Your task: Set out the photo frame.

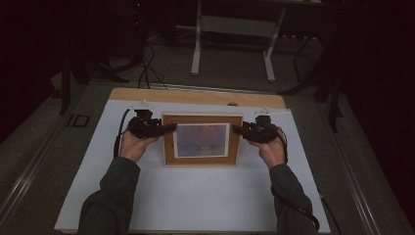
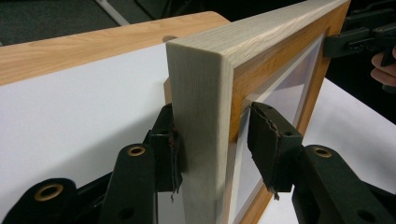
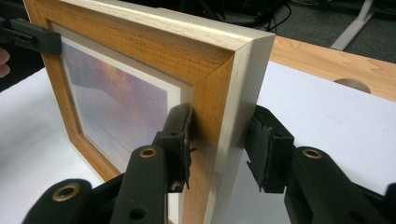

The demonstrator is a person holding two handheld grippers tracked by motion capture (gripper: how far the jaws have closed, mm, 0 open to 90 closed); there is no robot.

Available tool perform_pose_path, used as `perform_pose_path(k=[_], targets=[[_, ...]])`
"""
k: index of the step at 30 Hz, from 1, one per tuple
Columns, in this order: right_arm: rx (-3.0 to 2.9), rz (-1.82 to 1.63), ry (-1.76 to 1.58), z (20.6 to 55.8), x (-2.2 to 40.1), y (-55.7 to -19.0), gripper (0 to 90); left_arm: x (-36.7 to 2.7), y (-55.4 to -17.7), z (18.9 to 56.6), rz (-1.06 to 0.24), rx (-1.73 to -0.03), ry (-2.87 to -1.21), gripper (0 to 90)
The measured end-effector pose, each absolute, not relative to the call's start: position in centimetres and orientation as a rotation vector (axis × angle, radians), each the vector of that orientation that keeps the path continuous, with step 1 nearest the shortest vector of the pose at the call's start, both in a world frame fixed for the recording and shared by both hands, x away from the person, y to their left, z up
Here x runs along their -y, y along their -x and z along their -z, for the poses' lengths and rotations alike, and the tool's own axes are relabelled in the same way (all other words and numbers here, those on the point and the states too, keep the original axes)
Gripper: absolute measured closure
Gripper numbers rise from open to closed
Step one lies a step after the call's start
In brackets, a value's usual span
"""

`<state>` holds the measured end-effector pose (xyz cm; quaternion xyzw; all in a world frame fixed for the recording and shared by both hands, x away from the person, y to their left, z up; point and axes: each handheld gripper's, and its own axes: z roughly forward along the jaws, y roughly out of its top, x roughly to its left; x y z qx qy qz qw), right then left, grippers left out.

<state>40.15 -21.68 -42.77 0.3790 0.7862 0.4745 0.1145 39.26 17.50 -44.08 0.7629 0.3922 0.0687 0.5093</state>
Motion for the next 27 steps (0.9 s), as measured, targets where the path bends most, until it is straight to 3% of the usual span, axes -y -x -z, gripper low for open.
perform_pose_path(k=[27], targets=[[-2.334, -1.340, -1.075, 42.53, 21.42, -39.91, 60.9, -17.63, -39.39, 44.08, -0.152, -0.969, -1.824, 55.6]])
